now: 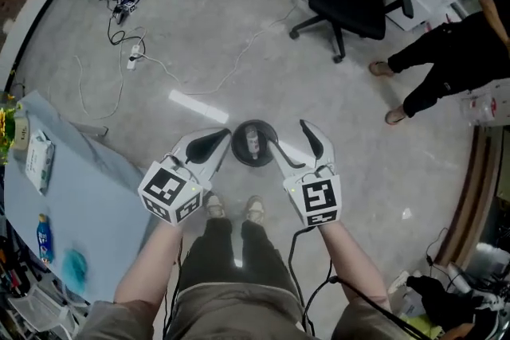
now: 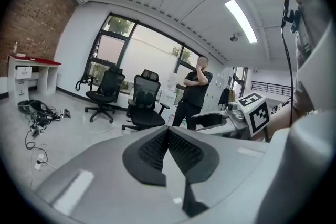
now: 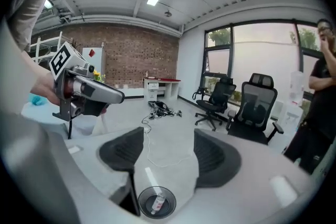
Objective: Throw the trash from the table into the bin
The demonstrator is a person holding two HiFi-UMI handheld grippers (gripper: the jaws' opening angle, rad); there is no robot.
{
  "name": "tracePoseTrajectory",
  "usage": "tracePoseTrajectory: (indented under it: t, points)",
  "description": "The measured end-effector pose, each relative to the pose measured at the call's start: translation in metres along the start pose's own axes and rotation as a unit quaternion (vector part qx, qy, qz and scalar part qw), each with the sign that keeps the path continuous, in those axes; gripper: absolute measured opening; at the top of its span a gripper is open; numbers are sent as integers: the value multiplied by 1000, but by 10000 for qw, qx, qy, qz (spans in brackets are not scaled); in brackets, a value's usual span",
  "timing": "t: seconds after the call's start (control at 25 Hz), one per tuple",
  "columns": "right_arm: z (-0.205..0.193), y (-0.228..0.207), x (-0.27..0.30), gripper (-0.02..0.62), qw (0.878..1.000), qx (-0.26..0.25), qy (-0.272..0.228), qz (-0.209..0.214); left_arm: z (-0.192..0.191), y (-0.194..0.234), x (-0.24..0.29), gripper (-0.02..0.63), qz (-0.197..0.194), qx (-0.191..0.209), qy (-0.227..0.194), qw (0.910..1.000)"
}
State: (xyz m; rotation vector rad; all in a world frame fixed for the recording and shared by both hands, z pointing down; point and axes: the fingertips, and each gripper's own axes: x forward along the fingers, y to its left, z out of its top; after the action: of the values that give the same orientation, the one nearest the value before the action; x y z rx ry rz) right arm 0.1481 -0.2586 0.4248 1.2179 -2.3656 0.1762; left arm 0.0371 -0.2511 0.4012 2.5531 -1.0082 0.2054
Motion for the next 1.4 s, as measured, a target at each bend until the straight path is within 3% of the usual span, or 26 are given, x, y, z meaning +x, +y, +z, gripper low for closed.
tracePoseTrajectory:
  t: [0.16, 0.32, 0.6, 0.96, 1.16, 1.4]
  points:
    - [62, -2, -41, 289, 9990, -184, -384, -132, 63, -23, -25, 0, -62, 274, -319, 9991]
    - [110, 2, -84, 216, 9961, -404, -713, -317, 112, -48, -54, 0, -145, 502, -609, 9968]
    - [163, 24, -150, 162, 9911, -563, -1119, -445, 170, -110, -106, 0, -614, 829, -921, 9904]
    - [205, 45, -204, 85, 9819, -630, -1677, -609, 199, -143, -148, 0, -692, 1153, -1151, 9842]
    - [213, 49, -227, 3, 9801, -475, -1831, -606, 203, -164, -159, 0, -786, 1250, -1201, 9817]
    - [226, 50, -238, 3, 9774, -278, -2015, -581, 212, -176, -158, 0, -899, 1396, -1317, 9773]
